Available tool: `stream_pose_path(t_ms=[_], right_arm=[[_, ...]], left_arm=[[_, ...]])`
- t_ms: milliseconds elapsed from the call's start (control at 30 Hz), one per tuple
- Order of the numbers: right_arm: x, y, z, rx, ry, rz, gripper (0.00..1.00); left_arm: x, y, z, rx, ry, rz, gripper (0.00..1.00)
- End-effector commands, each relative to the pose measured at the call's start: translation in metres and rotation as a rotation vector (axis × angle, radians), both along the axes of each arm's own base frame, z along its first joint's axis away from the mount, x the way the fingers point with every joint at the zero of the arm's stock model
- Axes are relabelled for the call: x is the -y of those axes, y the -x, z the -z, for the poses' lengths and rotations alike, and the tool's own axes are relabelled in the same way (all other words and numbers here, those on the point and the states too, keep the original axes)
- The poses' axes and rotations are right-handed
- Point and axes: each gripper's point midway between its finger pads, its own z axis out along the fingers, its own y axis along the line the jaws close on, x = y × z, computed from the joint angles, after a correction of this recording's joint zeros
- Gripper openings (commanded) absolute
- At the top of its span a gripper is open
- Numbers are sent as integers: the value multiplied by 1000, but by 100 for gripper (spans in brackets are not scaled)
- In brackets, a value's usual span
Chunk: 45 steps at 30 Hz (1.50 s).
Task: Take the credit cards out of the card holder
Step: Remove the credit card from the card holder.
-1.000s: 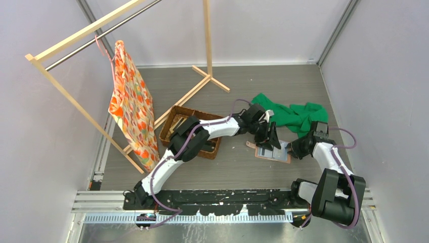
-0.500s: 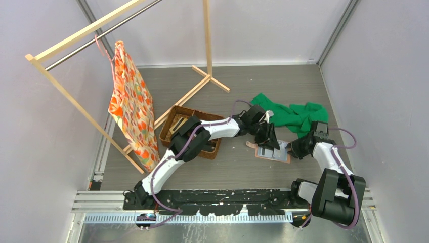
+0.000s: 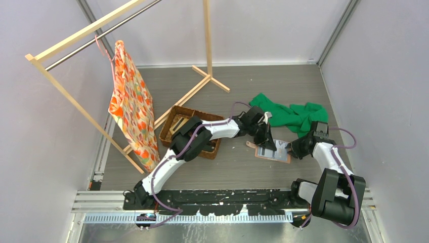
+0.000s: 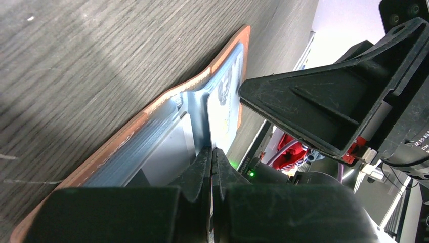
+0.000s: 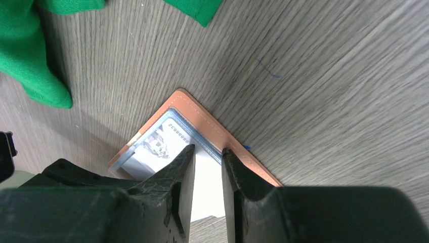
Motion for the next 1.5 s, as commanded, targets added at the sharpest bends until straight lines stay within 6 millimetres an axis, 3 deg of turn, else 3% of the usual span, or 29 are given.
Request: stream_pose_path(t_ms=[0, 333, 733, 933, 1200, 1467], right_arm=[[-7, 14, 14, -52, -26, -9, 31], [-4, 15, 15, -62, -17, -4, 31], [-1, 14, 14, -60, -19, 2, 31], [0, 14, 13, -58, -21, 4, 31], [-1, 14, 12, -54, -24, 2, 31], [1, 14, 12, -55, -22, 5, 31]], left_arm=[[4, -1, -1, 19, 32, -1, 1], [-24, -19, 3, 22, 10, -61, 1], [-40, -12, -12, 37, 25, -50, 1], [-47, -11, -9, 40, 8, -40, 1], [-65, -26, -11, 56, 3, -24, 1], [-72, -23, -14, 61, -21, 5, 1]])
